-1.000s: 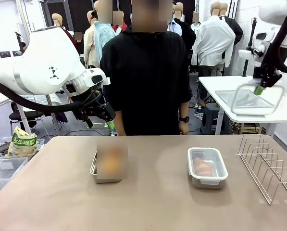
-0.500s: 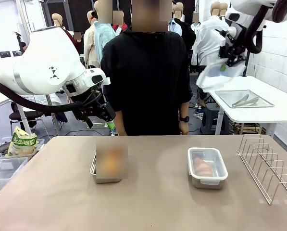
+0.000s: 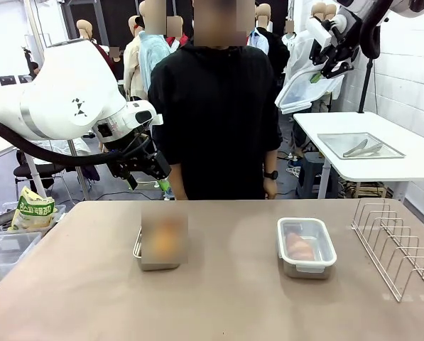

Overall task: Place the bread in airtight containers.
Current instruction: Pick up one Airtight Container lid and hand it to the human, then release when the human grabs the Airtight Container lid.

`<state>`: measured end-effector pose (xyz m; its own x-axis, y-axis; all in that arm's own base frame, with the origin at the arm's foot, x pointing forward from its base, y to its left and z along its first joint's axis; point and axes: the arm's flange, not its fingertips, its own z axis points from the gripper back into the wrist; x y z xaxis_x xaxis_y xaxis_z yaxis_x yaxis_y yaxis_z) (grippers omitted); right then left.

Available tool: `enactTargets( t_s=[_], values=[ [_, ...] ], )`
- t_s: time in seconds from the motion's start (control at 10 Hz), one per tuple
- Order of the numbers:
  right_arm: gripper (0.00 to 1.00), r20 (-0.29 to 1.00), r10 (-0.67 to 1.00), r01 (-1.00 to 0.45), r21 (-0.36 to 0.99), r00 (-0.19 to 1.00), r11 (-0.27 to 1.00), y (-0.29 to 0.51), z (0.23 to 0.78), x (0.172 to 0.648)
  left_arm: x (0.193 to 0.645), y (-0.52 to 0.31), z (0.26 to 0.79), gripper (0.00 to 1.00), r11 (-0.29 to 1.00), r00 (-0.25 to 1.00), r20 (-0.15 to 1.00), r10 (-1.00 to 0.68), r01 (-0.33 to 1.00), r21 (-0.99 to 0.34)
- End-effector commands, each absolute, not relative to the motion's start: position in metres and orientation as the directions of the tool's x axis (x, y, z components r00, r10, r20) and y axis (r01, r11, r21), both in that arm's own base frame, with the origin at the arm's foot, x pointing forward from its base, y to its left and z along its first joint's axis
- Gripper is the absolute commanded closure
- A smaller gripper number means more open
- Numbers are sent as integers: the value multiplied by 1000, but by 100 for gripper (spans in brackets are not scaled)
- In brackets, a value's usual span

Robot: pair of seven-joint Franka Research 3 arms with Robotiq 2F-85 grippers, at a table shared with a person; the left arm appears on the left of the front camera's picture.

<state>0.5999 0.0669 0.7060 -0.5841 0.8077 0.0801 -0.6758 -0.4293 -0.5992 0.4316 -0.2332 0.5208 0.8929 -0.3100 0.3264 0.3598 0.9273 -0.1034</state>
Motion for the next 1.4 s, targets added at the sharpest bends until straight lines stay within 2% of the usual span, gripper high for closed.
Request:
enactTargets(
  t_s=[0.0,1.3],
  values=[
    [100,75,829,-695,-588,-555,-412,65,703,604,431,-232,522,0,928,893,328,-308,358,-103],
    [100,75,829,-695,-588,-555,-412,65,703,604,431,-232,522,0,928,893,328,-308,358,-103]
  ],
)
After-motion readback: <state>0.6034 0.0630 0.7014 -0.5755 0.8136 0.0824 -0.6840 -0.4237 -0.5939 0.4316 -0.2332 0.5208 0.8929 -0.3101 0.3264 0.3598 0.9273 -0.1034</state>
